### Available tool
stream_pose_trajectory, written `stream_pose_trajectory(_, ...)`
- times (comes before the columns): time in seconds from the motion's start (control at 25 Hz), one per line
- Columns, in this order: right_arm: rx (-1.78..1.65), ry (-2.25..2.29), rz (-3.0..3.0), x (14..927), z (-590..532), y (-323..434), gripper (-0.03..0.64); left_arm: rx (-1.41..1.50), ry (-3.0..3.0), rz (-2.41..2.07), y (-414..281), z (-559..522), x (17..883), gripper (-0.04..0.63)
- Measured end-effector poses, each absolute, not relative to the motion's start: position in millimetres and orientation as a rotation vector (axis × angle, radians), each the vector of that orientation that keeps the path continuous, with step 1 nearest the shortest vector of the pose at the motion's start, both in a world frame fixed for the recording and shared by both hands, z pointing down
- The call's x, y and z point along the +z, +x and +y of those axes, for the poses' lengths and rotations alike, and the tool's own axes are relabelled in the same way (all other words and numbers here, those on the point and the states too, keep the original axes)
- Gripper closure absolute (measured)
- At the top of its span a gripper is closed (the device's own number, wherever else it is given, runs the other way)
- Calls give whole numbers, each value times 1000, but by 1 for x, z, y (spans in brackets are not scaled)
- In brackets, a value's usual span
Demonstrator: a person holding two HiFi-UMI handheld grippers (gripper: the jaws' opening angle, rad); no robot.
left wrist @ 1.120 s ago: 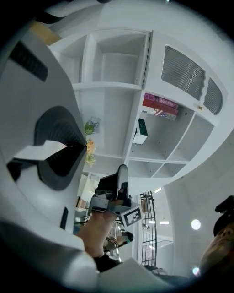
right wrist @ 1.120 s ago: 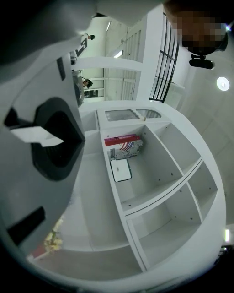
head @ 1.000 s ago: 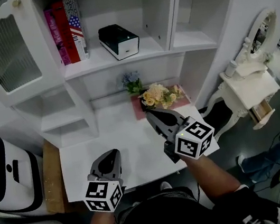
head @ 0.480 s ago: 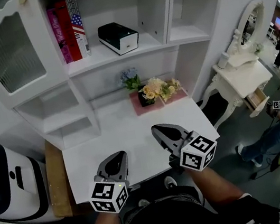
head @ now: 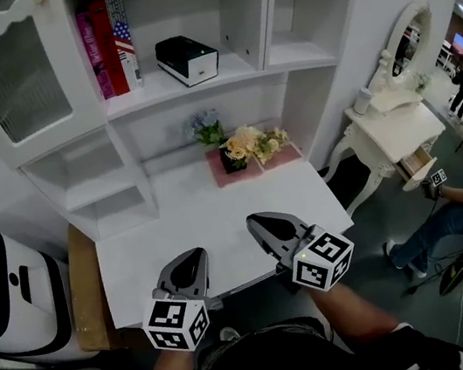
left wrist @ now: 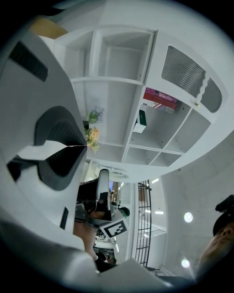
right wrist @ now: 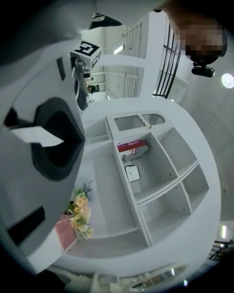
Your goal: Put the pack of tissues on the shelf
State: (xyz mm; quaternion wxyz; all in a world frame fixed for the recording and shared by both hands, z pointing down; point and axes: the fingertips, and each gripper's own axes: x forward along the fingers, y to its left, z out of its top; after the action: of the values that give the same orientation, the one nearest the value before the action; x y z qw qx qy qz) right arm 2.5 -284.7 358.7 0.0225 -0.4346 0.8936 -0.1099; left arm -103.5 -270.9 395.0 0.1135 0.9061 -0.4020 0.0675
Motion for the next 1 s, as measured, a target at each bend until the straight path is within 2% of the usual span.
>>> stream_pose_trajectory(0.64, -403, -1214, 2861, 384, -179, 71, 609, 207, 2579, -1300, -30, -169, 400, 580)
stream_pose_trajectory(1.0, -363, -1204, 2875, 386, -137, 92, 609, 205, 2580, -1344, -14, -125, 398, 580)
